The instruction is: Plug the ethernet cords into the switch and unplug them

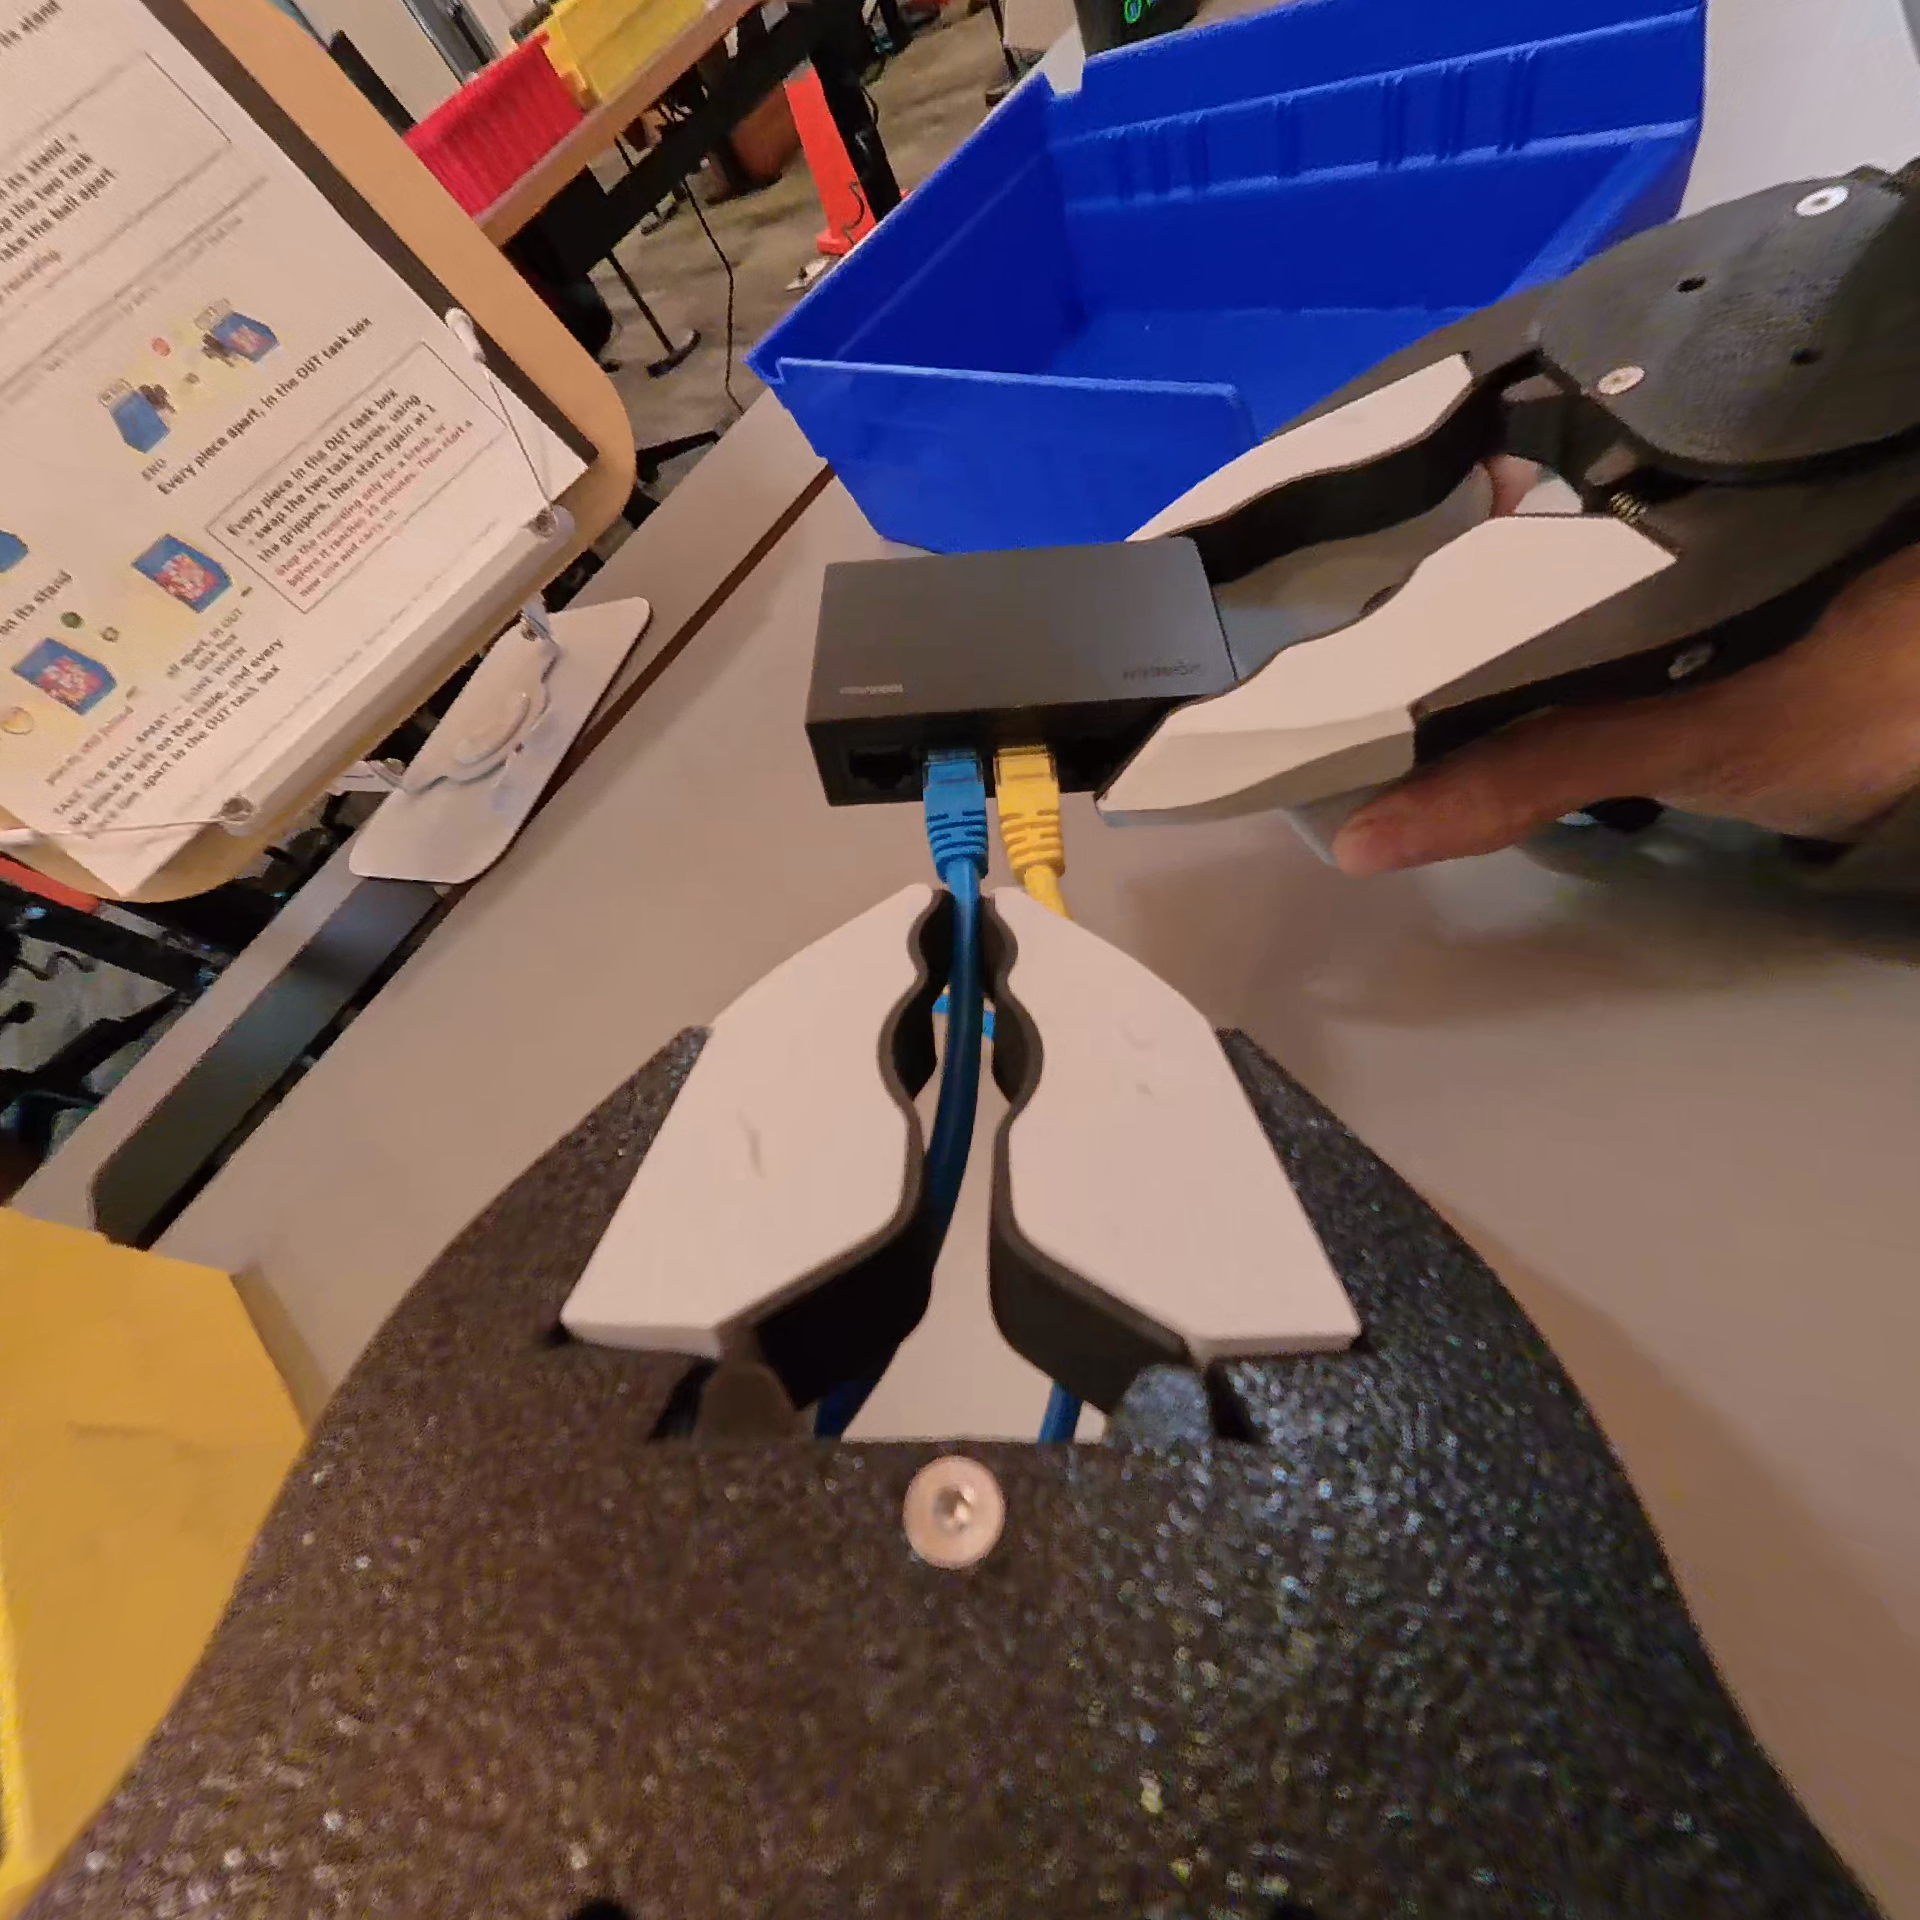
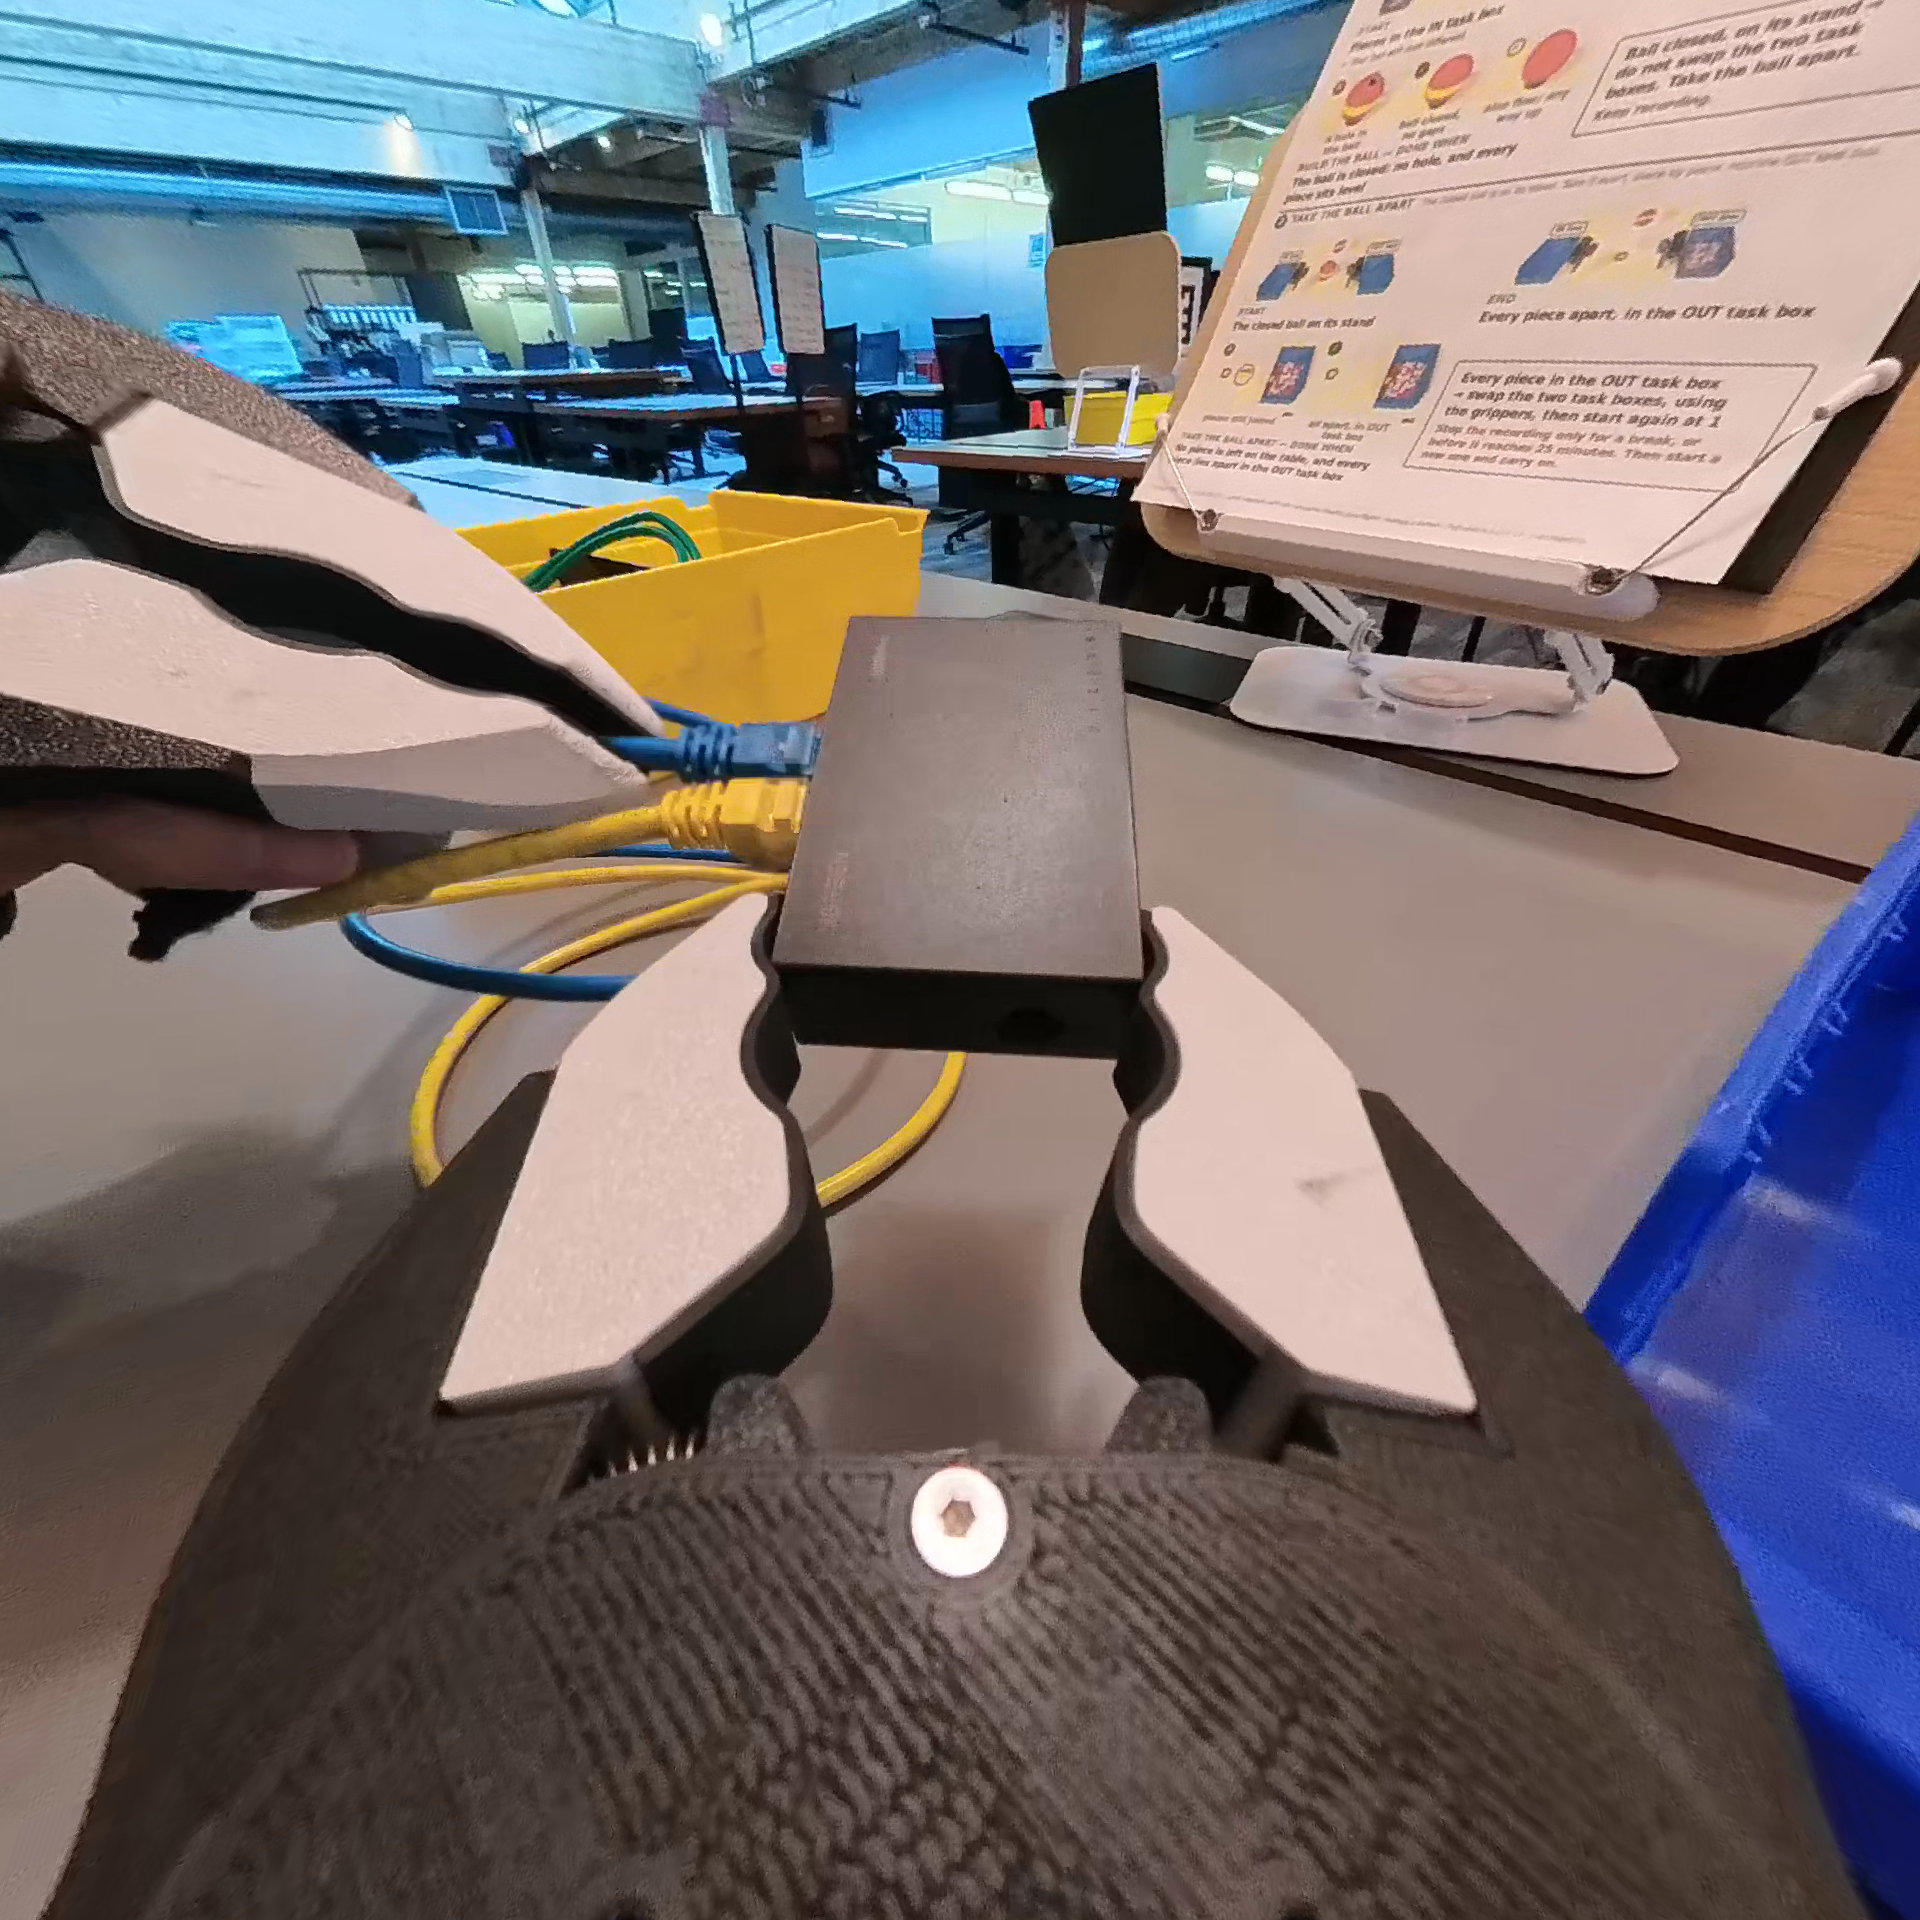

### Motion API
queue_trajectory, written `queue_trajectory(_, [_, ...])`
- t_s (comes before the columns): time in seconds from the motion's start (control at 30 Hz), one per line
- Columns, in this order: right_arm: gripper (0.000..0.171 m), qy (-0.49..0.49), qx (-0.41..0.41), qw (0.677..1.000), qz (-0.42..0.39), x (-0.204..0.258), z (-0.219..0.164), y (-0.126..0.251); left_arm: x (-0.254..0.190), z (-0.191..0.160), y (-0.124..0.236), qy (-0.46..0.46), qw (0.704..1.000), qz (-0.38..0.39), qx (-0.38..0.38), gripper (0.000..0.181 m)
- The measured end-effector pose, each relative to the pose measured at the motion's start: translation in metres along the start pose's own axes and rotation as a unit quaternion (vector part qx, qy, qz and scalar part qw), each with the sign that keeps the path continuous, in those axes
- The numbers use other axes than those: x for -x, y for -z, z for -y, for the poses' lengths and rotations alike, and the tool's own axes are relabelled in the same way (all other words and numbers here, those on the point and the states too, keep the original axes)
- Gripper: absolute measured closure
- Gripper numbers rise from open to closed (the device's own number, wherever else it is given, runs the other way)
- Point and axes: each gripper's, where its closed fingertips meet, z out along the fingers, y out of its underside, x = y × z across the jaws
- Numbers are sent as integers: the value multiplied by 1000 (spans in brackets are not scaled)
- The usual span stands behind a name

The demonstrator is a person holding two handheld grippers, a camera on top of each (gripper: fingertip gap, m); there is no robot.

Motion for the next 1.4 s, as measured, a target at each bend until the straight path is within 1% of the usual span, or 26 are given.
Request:
queue_trajectory(0.07, [109, -9, -9, 1000, 6, -1, 2, 1, -1, 1, -1, 29, 999, -22, -17, 177])
queue_trajectory(0.13, [109, -30, -28, 999, 27, 0, 7, 4, -3, 6, 1, 59, 996, -50, -51, 177])
queue_trajectory(0.2, [109, -50, -36, 997, 38, -2, 9, 6, -2, 9, 2, 41, 996, -33, -71, 176])
queue_trajectory(0.3, [109, -56, -39, 997, 29, -6, 9, 6, -2, 12, -1, 38, 995, 21, -87, 176])
queue_trajectory(0.37, [109, -58, -41, 997, 27, -7, 9, 7, -2, 13, -1, 44, 994, 33, -91, 176])
queue_trajectory(0.57, [109, -64, -42, 997, 23, -9, 9, 7, -3, 13, -1, 84, 991, 24, -97, 176])
queue_trajectory(0.87, [109, -65, -43, 997, 27, -8, 10, 7, -6, 14, 1, 160, 981, -8, -112, 175])
queue_trajectory(0.93, [109, -64, -48, 996, 29, -7, 11, 8, -5, 15, 2, 192, 974, -19, -120, 175])
queue_trajectory(1.0, [109, -70, -50, 996, 33, -7, 11, 8, -4, 17, 3, 241, 960, -36, -137, 176])
queue_trajectory(1.07, [109, -70, -50, 996, 31, -7, 11, 8, -4, 16, 2, 265, 952, -44, -144, 176])
queue_trajectory(1.17, [109, -60, -49, 997, 22, -7, 11, 8, -3, 15, 1, 280, 948, -35, -144, 176])
queue_trajectory(1.3, [109, -70, -52, 996, 28, -6, 11, 8, -3, 18, 2, 303, 940, -27, -157, 176])
queue_trajectory(1.4, [109, -63, -45, 997, 27, -5, 10, 7, -3, 15, 1, 286, 948, -10, -141, 177])
